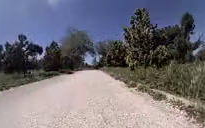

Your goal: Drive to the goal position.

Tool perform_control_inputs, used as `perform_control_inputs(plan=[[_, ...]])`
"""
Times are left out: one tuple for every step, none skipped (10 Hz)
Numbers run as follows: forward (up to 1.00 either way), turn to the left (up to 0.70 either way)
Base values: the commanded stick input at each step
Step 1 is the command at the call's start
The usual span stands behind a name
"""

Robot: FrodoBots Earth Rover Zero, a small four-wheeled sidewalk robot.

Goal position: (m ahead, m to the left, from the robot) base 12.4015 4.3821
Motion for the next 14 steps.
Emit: perform_control_inputs(plan=[[0.7,0.01],[0.7,0.01],[0.7,0.01],[0.7,0.01],[0.7,0.11],[0.7,0.2],[0.7,0.36],[0.7,0.35],[0.7,0.24],[0.7,0.14],[0.7,0.03],[0.7,0.01],[0.7,0.01],[0.7,0.01]])
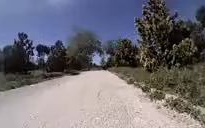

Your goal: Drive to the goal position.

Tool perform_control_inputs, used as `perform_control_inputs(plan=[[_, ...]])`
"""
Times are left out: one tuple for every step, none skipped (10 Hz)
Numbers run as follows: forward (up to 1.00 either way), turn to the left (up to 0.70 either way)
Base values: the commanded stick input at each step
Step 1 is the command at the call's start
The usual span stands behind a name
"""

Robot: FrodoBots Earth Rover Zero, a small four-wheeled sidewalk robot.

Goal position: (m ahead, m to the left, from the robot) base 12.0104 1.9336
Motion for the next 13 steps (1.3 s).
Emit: perform_control_inputs(plan=[[0.7,0.01],[0.7,0.01],[0.7,0.04],[0.7,0.1],[0.7,0.16],[0.7,0.17],[0.7,0.03],[0.7,0.03],[0.7,0.03],[0.7,0.03],[0.7,0.03],[0.7,0.03],[0.7,0.03]])
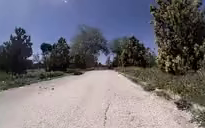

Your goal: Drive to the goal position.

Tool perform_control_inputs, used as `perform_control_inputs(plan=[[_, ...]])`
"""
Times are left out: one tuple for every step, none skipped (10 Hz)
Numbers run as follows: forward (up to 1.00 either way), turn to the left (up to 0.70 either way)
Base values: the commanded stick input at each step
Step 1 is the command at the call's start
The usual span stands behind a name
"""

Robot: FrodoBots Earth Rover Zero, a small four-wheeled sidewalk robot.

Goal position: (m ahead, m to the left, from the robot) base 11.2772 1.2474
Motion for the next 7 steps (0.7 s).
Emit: perform_control_inputs(plan=[[0.7,0.03],[0.7,0.03],[0.7,0.03],[0.7,0.03],[0.7,0.03],[0.7,0.03],[0.7,0.03]])
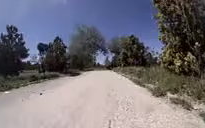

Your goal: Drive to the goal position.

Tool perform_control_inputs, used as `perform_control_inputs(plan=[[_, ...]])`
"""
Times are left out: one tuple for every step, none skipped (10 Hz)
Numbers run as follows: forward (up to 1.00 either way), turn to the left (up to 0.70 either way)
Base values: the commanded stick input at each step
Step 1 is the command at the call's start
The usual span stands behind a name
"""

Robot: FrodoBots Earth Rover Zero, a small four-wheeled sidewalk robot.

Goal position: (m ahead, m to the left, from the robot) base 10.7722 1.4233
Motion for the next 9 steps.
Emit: perform_control_inputs(plan=[[0.7,0.03],[0.7,0.03],[0.7,0.03],[0.7,0.03],[0.7,0.03],[0.7,0.03],[0.7,0.03],[0.7,0.03],[0.7,0.03]])
